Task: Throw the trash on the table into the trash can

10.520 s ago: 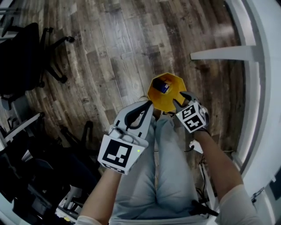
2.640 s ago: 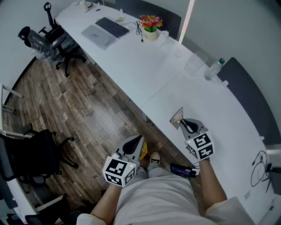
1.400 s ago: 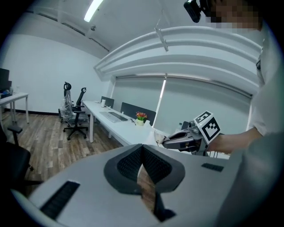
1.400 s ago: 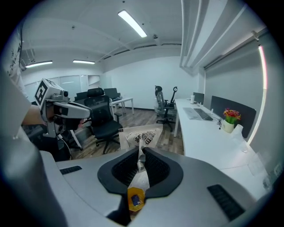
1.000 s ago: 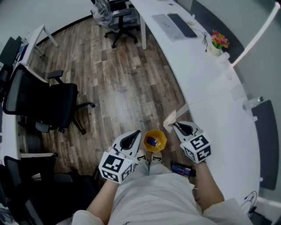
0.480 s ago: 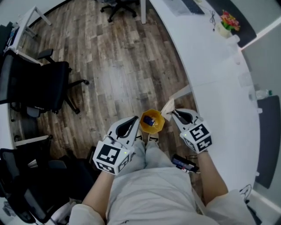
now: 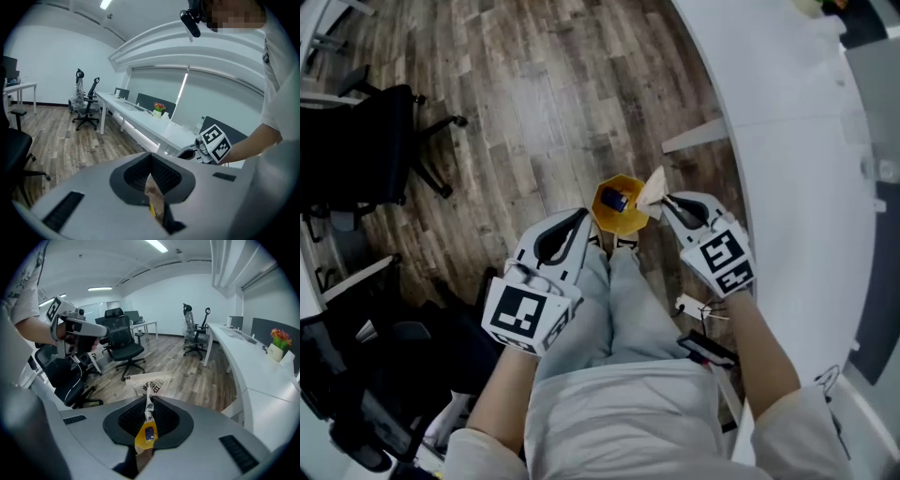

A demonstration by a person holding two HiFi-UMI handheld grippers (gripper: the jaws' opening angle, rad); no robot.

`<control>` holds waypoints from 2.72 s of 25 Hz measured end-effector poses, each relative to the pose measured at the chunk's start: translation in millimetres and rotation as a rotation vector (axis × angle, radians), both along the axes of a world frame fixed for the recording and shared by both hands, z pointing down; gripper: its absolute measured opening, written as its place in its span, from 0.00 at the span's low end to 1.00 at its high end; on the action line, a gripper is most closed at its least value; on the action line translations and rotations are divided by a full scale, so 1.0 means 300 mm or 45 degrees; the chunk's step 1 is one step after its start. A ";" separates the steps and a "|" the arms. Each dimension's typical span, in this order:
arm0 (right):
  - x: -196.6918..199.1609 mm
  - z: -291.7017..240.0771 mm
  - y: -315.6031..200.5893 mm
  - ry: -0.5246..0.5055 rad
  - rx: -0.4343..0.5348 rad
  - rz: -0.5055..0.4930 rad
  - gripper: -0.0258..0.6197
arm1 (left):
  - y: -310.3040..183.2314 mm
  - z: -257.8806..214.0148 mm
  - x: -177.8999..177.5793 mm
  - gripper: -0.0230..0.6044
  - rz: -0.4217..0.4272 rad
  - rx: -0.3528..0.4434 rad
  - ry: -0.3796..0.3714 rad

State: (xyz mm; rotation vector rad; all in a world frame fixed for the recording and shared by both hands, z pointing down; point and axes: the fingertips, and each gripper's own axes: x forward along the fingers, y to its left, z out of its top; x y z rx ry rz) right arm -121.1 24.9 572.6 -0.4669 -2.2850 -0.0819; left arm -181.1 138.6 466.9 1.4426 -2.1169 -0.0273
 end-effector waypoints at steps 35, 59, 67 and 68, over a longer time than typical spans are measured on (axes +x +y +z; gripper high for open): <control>0.118 1.447 0.157 0.344 0.094 -0.104 0.12 | 0.095 1.117 0.084 0.04 0.038 -0.120 0.169; 0.152 1.609 0.144 0.516 0.163 -0.133 0.41 | 0.093 1.192 0.078 0.04 0.030 -0.117 0.178; 0.150 1.487 0.098 0.499 0.114 -0.038 0.28 | 0.073 1.134 0.086 0.04 0.025 -0.118 0.199; 0.145 1.451 0.090 0.486 0.113 -0.025 0.21 | 0.070 1.112 0.085 0.04 0.025 -0.119 0.201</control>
